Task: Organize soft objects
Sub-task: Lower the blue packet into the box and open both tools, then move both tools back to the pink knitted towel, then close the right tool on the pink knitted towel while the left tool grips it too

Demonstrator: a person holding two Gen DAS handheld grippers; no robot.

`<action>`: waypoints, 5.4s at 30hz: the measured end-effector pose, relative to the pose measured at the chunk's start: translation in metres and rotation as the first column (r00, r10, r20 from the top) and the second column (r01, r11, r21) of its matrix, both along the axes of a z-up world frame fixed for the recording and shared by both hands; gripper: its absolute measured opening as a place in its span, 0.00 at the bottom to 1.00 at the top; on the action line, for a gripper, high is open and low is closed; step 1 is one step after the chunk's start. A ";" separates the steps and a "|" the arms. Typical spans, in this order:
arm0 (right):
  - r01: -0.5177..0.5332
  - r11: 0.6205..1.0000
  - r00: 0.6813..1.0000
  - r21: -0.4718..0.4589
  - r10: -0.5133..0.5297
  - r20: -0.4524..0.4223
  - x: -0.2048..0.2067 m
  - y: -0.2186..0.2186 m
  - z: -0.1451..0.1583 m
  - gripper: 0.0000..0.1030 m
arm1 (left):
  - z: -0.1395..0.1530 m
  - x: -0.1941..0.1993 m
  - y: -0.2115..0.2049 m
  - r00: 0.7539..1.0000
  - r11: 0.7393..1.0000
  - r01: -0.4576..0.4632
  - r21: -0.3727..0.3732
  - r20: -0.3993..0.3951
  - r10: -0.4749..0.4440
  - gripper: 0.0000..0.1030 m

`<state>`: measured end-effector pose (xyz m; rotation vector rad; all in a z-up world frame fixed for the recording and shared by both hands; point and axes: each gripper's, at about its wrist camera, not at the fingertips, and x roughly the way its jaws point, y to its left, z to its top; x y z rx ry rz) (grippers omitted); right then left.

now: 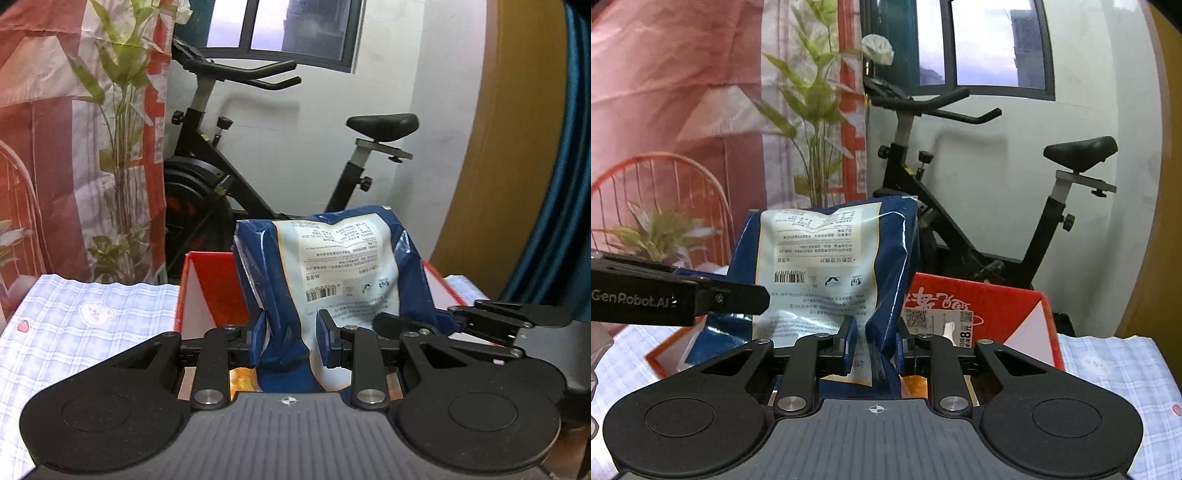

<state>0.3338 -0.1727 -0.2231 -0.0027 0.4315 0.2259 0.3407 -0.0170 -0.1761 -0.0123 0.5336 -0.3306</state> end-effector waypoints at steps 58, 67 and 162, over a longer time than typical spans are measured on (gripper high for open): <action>0.087 0.995 0.996 0.054 -0.086 -0.031 -0.220 -0.014 -0.034 1.00 | -0.037 -0.203 0.039 0.998 0.998 -0.053 0.041 -0.041 0.054 0.89; 0.117 0.992 0.989 0.038 -0.113 -0.095 -0.242 -0.020 -0.068 0.99 | -0.071 -0.222 0.039 0.986 0.993 -0.106 0.051 -0.120 0.112 0.86; -0.043 0.989 0.998 0.141 0.050 -0.044 -0.237 -0.017 -0.086 0.08 | -0.072 -0.219 0.053 0.998 0.992 -0.060 -0.114 -0.035 0.056 0.10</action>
